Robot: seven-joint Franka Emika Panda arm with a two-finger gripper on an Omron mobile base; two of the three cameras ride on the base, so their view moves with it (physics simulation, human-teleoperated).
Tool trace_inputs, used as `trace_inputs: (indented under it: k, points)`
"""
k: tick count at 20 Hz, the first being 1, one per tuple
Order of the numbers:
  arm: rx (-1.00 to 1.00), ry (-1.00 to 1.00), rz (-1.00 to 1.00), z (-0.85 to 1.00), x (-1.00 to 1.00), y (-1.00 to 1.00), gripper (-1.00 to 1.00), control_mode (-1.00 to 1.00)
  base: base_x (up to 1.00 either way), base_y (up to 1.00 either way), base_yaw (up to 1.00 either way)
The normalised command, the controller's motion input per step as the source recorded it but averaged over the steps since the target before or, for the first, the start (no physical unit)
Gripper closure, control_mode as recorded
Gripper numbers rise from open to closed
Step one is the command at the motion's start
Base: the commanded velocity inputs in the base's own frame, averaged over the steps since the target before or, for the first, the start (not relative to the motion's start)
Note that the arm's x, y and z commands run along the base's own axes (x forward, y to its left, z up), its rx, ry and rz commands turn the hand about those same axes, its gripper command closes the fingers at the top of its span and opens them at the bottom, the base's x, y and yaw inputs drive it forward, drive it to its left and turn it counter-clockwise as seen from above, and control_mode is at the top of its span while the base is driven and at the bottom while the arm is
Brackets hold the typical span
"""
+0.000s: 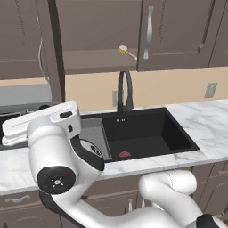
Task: Pick up the dish brush and sponge from the sink, and place them back in the cabinet, and close the cabinet doors.
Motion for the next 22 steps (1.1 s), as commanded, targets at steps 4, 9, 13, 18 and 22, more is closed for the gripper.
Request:
trace_inputs:
  k: [4, 9, 13, 18, 22]
  points:
    - [0.00, -0.01, -0.16, 0.00, 0.38, -0.04, -1.00, -1.00, 0.00, 0.00, 0.00]
    - [0.01, -0.01, -0.22, 0.00, 0.48, -0.21, -1.00, -1.00, 0.00, 0.00, 0.00]
    - [0.04, -0.03, -0.23, 0.00, 0.54, -0.32, -1.00, -1.00, 0.00, 0.00, 0.00]
    - [0.05, -0.06, -0.21, 0.00, 0.54, -0.41, -1.00, -1.00, 0.00, 0.00, 0.00]
    - [0.06, -0.07, -0.18, 0.00, 0.53, -0.44, -1.00, -1.00, 0.00, 0.00, 0.00]
